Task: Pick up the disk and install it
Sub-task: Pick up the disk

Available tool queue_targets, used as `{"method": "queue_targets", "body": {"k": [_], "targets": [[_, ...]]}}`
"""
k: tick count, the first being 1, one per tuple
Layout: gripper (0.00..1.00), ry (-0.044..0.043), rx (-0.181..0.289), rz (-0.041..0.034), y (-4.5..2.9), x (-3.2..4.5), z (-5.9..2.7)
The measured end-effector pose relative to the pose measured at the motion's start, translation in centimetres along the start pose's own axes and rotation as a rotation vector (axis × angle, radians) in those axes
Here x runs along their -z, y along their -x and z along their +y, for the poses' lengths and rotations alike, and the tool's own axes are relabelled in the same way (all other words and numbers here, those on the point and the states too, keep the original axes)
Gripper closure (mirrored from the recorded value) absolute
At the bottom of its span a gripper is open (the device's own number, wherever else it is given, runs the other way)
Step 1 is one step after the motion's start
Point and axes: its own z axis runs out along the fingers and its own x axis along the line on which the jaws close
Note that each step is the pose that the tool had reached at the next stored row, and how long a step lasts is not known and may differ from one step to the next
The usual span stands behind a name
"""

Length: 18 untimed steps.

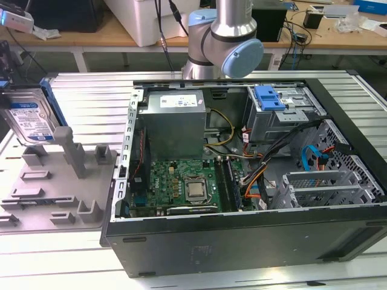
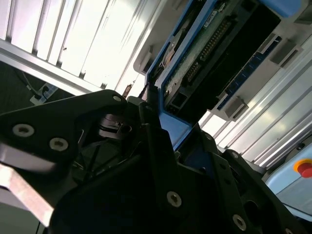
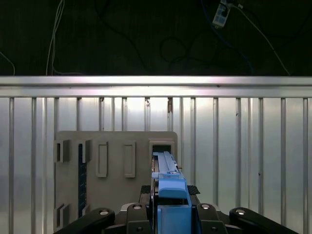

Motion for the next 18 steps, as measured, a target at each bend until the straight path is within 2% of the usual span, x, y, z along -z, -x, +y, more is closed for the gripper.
{"method": "queue_targets", "body": {"k": [18], "targets": [[0.63, -0.0001, 0.0, 0.0, -0.03, 1.74, 0.05]]}}
